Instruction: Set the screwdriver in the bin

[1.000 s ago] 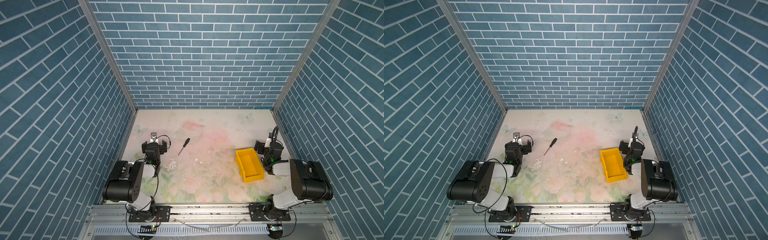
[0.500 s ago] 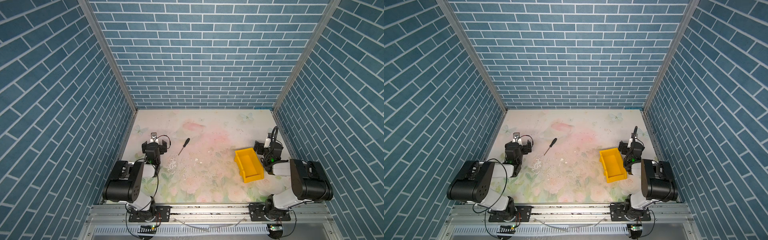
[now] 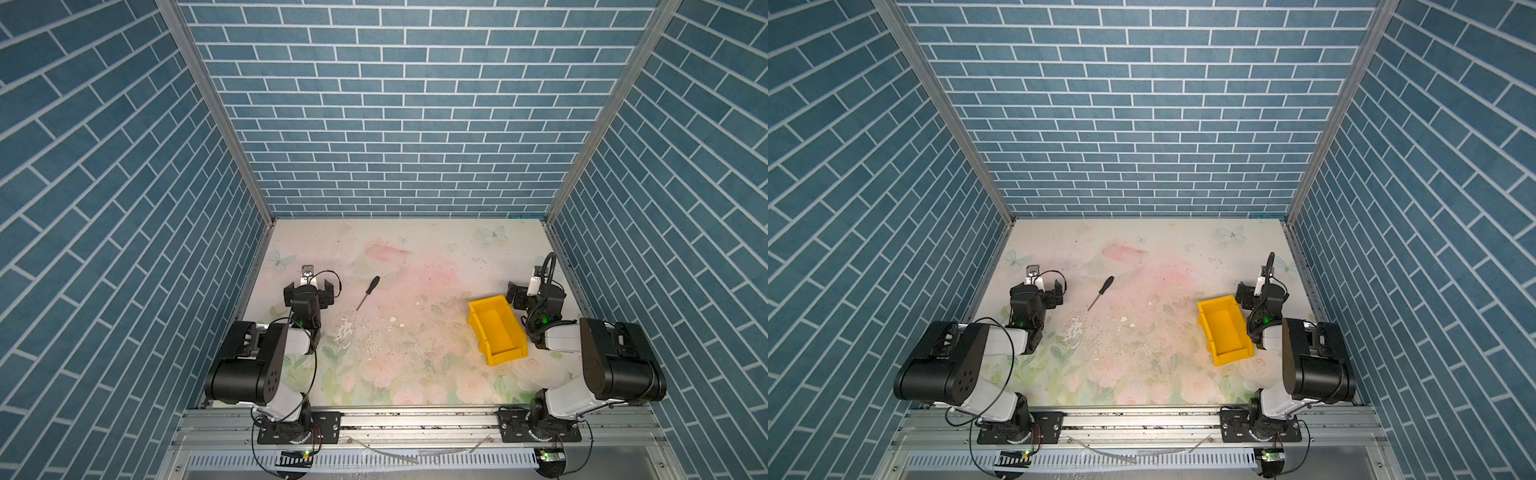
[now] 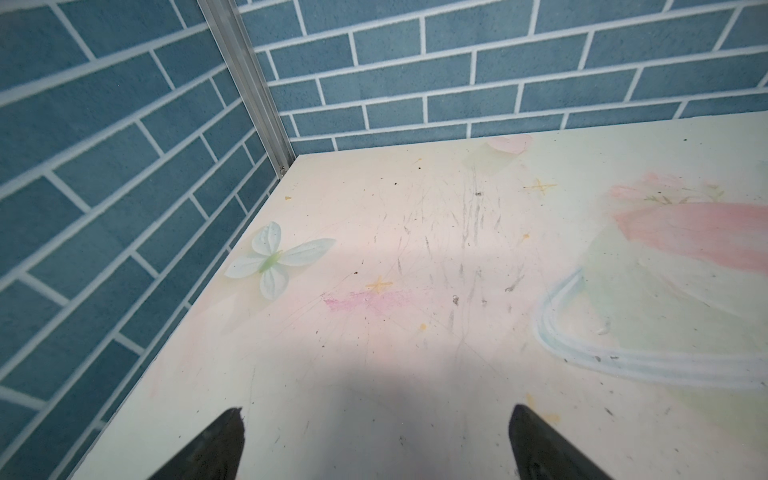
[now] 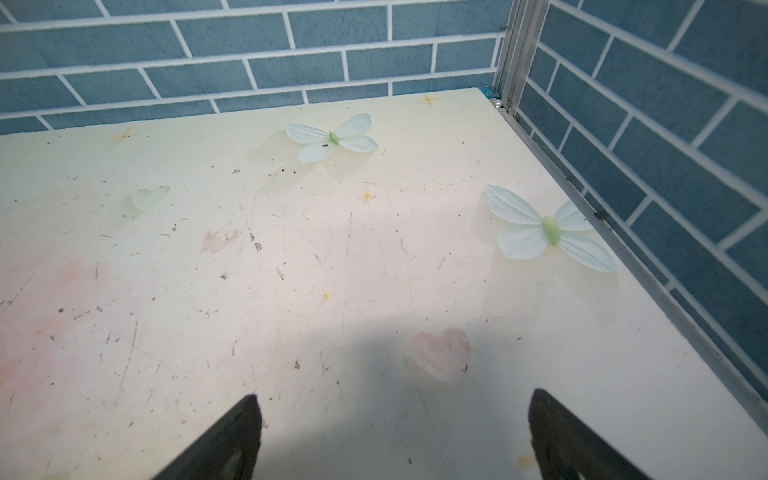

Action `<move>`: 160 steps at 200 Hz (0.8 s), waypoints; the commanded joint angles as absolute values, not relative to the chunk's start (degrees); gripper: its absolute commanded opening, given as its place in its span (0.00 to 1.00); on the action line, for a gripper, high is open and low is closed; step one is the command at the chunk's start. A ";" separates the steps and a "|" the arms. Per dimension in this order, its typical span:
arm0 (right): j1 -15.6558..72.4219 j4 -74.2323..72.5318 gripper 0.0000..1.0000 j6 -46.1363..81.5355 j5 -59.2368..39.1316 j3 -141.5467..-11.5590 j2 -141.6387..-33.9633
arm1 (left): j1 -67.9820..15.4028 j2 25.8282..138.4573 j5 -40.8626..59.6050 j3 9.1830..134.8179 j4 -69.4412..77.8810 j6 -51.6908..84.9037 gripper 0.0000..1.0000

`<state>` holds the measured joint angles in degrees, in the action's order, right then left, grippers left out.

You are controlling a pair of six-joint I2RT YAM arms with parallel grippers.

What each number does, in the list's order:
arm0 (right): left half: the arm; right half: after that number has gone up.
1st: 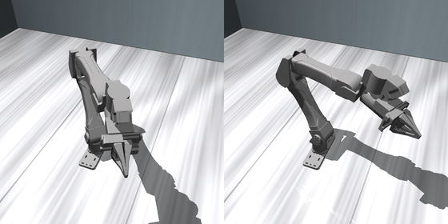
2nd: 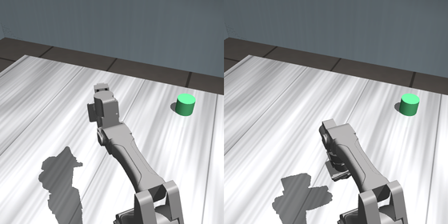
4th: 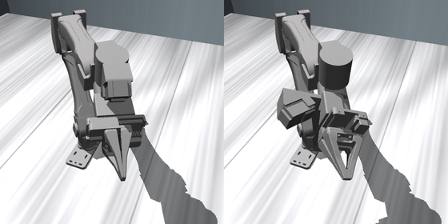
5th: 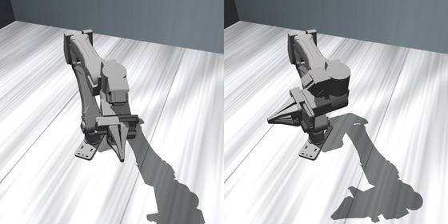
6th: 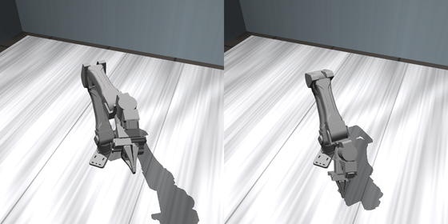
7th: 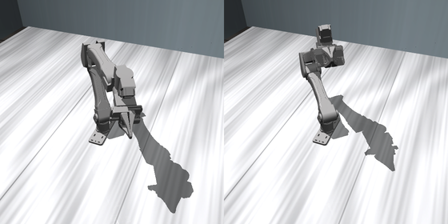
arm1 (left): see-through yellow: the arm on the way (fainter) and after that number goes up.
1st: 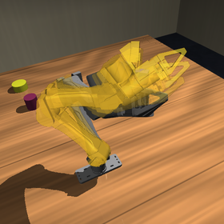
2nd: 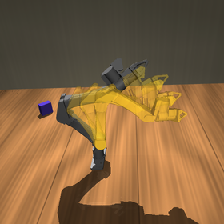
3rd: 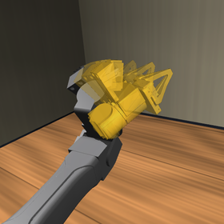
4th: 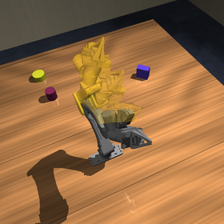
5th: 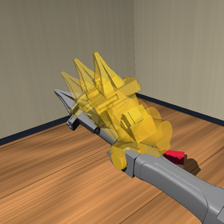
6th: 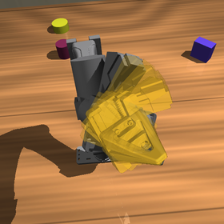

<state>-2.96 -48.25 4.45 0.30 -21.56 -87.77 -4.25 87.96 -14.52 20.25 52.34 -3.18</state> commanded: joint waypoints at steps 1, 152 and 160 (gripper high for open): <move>-3.16 -49.49 0.99 3.30 0.88 -21.20 -84.89 | -4.51 84.92 -13.94 19.92 52.33 -4.00 1.00; 7.94 -12.79 0.99 0.74 -4.66 -34.68 -59.15 | -17.58 81.29 -6.46 51.92 1.73 0.32 1.00; 9.57 -11.96 0.99 0.53 -6.69 -35.33 -59.14 | -18.06 82.72 -5.64 54.26 -1.15 0.90 1.00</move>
